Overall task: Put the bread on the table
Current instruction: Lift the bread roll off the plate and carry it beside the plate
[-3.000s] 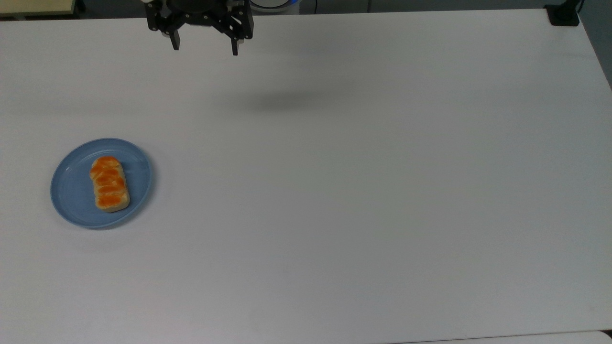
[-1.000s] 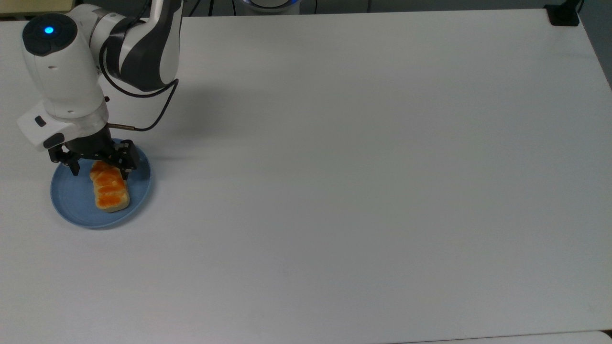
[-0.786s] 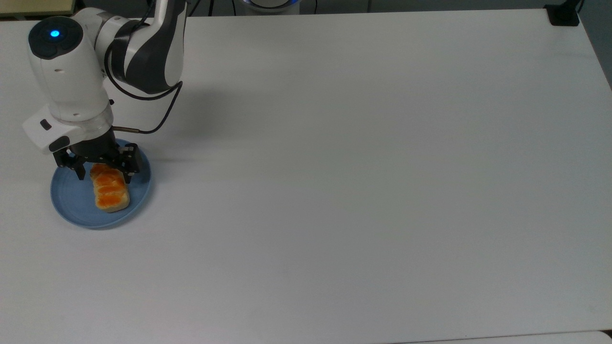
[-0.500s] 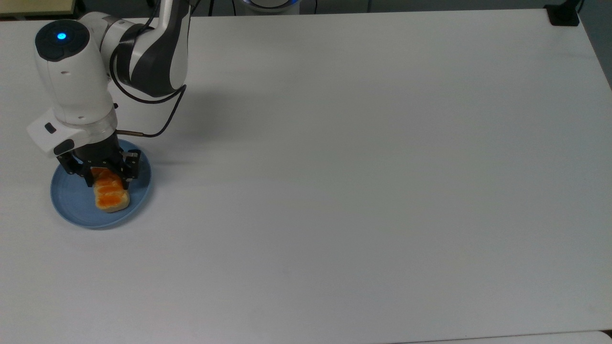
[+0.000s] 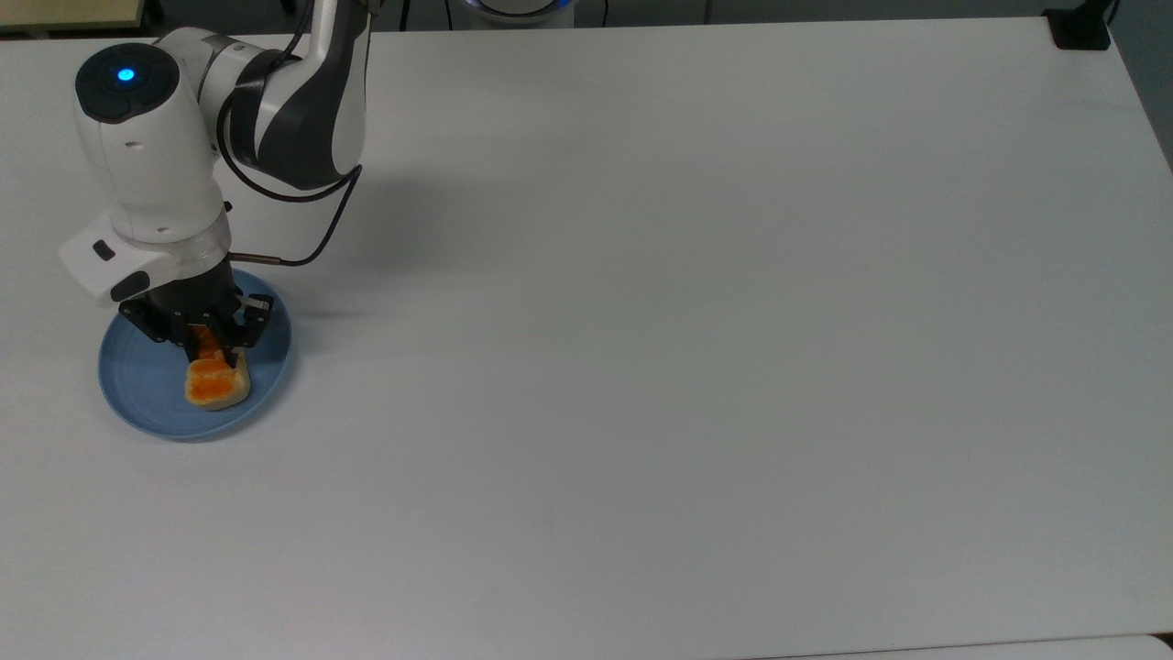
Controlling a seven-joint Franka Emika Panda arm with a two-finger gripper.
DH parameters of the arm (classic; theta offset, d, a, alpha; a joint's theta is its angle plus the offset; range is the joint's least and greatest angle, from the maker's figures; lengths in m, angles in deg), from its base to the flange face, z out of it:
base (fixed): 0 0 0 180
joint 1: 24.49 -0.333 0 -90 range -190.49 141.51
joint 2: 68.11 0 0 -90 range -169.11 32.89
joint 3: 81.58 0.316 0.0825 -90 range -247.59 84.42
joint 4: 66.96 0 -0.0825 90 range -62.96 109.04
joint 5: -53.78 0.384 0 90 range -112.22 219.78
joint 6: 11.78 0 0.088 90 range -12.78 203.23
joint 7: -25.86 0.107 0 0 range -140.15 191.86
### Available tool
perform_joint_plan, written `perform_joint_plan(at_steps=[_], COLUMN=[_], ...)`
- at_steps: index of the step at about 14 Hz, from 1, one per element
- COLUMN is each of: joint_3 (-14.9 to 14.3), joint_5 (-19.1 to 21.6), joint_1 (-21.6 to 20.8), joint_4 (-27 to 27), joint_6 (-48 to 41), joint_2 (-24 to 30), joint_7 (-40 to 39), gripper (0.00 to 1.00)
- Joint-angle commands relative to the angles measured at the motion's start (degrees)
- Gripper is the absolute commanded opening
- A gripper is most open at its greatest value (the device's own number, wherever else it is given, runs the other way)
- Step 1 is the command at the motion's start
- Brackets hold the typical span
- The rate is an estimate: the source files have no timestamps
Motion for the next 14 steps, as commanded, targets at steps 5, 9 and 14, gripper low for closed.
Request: perform_joint_plan(at_steps=[5, 9, 14], joint_3=[-0.2, -0.2, -0.2], joint_5=[-0.2, -0.4, -2.5], joint_1=[-1.6, -7.2, -16.6], joint_4=[-0.1, 1.5, 5.3], joint_6=[-4.5, -6.4, -5.9], joint_2=[5.1, 7.3, 7.5], joint_7=[0.0, 7.6, 21.3], gripper=[0.12, 0.14, 0.19])
